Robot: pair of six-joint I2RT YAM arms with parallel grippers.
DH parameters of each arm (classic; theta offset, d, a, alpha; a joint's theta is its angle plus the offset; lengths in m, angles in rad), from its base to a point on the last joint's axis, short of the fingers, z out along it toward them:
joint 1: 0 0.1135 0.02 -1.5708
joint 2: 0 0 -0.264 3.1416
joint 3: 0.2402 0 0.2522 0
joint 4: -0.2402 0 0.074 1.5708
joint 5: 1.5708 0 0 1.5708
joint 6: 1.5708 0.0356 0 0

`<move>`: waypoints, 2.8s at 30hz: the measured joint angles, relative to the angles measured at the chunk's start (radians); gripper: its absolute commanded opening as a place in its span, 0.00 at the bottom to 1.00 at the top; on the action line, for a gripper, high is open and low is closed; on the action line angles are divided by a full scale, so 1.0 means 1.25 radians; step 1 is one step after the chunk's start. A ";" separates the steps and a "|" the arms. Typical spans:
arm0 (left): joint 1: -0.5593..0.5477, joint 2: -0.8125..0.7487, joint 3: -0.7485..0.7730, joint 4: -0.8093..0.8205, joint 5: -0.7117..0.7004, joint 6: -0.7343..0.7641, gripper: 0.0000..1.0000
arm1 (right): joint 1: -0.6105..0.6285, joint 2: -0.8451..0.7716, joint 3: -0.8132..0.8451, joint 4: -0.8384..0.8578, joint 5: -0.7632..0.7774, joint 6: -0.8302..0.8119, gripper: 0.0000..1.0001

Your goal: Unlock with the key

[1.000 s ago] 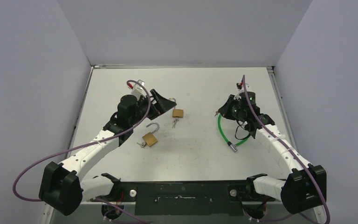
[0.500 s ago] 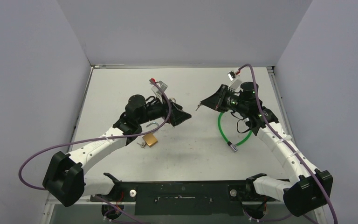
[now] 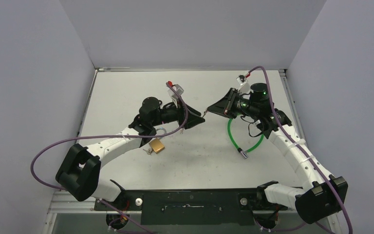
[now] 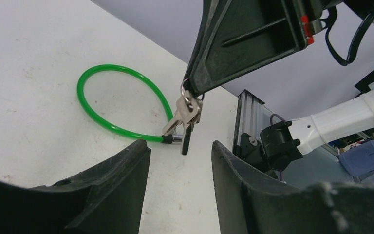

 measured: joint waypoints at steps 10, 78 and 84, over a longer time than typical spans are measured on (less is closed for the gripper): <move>-0.013 0.013 0.023 0.026 -0.002 0.009 0.14 | 0.003 0.002 0.000 -0.012 0.000 0.033 0.00; -0.005 -0.016 0.297 -1.029 0.279 0.632 0.00 | 0.188 0.104 -0.011 -0.087 -0.303 -0.511 0.03; -0.002 -0.013 0.299 -1.038 0.272 0.634 0.00 | 0.192 0.117 -0.010 -0.089 -0.314 -0.517 0.39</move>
